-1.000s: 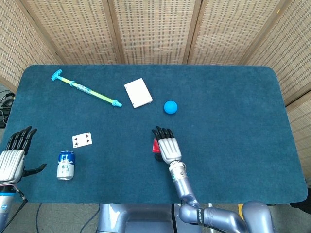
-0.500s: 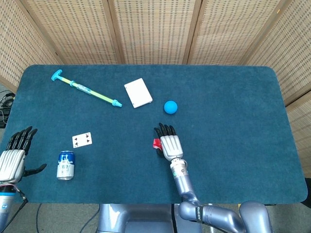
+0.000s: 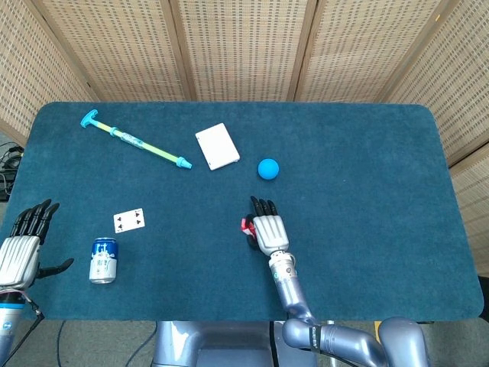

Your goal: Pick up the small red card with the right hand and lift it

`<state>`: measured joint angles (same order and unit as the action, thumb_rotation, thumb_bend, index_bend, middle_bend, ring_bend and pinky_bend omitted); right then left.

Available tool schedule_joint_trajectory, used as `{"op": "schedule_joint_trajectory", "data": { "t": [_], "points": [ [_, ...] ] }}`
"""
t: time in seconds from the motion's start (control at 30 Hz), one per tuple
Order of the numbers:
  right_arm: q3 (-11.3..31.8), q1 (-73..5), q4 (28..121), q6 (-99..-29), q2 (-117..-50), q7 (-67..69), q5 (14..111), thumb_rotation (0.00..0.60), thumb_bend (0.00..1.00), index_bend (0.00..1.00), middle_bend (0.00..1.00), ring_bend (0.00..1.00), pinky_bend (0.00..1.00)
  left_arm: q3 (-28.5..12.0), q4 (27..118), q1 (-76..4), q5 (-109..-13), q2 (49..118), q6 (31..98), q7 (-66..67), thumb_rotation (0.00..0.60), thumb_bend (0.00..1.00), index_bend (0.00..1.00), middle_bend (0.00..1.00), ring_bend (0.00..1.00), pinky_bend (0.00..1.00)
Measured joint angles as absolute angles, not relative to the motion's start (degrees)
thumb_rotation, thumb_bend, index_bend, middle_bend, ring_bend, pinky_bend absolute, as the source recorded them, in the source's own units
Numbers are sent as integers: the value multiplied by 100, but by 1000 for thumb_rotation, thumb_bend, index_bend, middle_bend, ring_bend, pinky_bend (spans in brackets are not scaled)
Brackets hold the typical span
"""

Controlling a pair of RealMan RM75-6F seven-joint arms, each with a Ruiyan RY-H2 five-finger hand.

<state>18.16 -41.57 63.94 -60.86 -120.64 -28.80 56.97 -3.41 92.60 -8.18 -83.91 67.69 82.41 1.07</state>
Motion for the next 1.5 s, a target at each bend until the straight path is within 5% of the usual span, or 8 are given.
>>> {"op": "schedule_joint_trajectory", "data": {
  "t": [0.33,1.5],
  "points": [
    [1825,-4155,6442,-6066,-12041,-2882,5689,600,457,619,154,0,0,-340,9259,-825,-8380,6766,8219,92,600,134,0,0,0,41],
    [1932,-4236,6605,-6074,-11917,-3004,5654,600,610,614,131,0,0,-352,9256,-829,-8370,6761,8228,77,600,134,0,0,0,41]
  ]
}}
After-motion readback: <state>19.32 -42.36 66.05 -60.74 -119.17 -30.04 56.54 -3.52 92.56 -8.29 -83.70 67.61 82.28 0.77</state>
